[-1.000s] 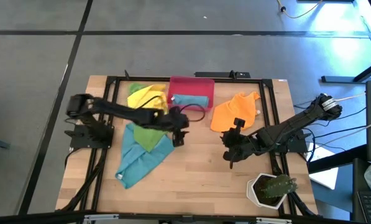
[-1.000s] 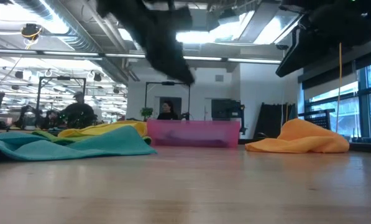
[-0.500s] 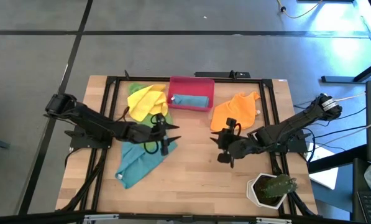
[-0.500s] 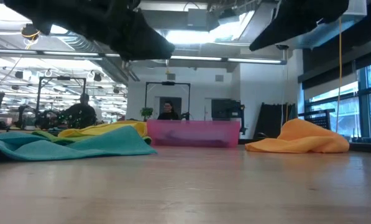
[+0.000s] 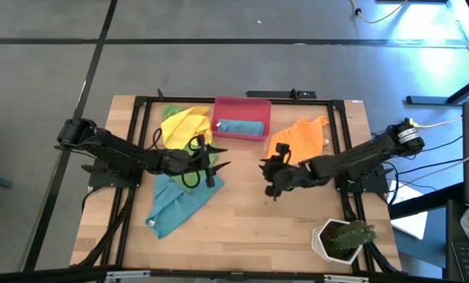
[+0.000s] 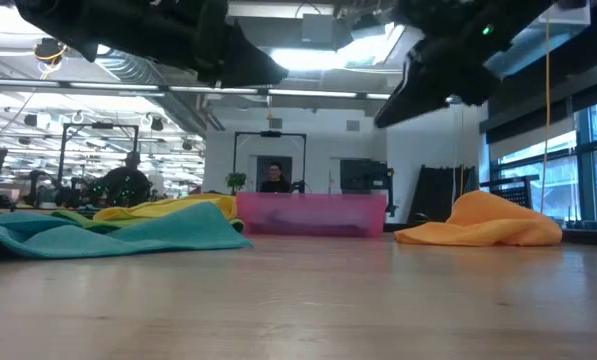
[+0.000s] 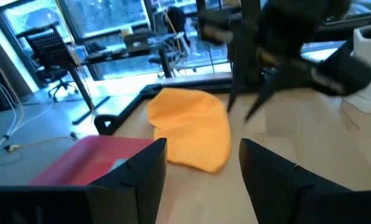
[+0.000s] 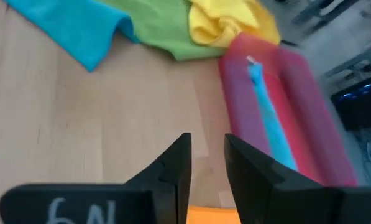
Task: Roll microfiber towels into tight, uniform cylinder then place into a basket
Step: Fold the yellow microfiber towel
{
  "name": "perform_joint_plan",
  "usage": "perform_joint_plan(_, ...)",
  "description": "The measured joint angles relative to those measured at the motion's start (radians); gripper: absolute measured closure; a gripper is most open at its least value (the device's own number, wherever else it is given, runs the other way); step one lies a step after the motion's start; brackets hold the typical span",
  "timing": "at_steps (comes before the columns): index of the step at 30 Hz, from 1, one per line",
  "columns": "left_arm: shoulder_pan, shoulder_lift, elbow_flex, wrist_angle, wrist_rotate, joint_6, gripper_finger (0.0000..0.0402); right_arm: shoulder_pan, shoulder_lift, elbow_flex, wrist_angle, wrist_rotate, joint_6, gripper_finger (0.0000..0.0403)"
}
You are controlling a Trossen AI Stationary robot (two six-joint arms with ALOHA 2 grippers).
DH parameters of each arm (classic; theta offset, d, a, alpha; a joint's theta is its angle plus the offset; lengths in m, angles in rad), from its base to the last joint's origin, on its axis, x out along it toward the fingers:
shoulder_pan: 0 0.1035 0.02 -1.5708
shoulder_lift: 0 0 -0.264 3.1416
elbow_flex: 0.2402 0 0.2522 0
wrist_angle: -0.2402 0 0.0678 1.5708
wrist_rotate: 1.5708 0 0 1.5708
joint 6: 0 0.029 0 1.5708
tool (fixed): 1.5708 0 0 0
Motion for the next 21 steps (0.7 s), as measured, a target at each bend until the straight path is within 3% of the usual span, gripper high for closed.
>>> perform_joint_plan(6, -0.022, -0.001, 0.017, 0.096, -0.088, 0.054, 0.021, -0.033, 0.039, 0.0, 0.003, -0.192, 0.027, 0.0305)
perform_joint_plan(10, -0.101, -0.031, 0.074, -0.004, -0.293, 0.032, 0.021, -0.02, 0.03, 0.0, -0.014, -0.207, 0.084, 0.0305)
perform_joint_plan(13, -0.187, -0.062, 0.145, -0.264, -0.532, -0.058, 0.021, 0.012, 0.014, 0.001, -0.023, -0.208, 0.137, 0.0305)
perform_joint_plan(16, -0.263, -0.077, 0.225, -0.605, -0.724, -0.286, 0.021, 0.052, -0.002, 0.001, -0.025, -0.209, 0.172, 0.0305)
perform_joint_plan(18, -0.29, -0.078, 0.264, -0.832, -0.753, -0.459, 0.021, 0.072, -0.009, 0.001, -0.007, -0.209, 0.172, 0.0305)
perform_joint_plan(21, -0.286, -0.079, 0.297, -1.11, -0.654, -0.694, 0.021, 0.091, -0.01, 0.001, 0.037, -0.206, 0.17, 0.0305)
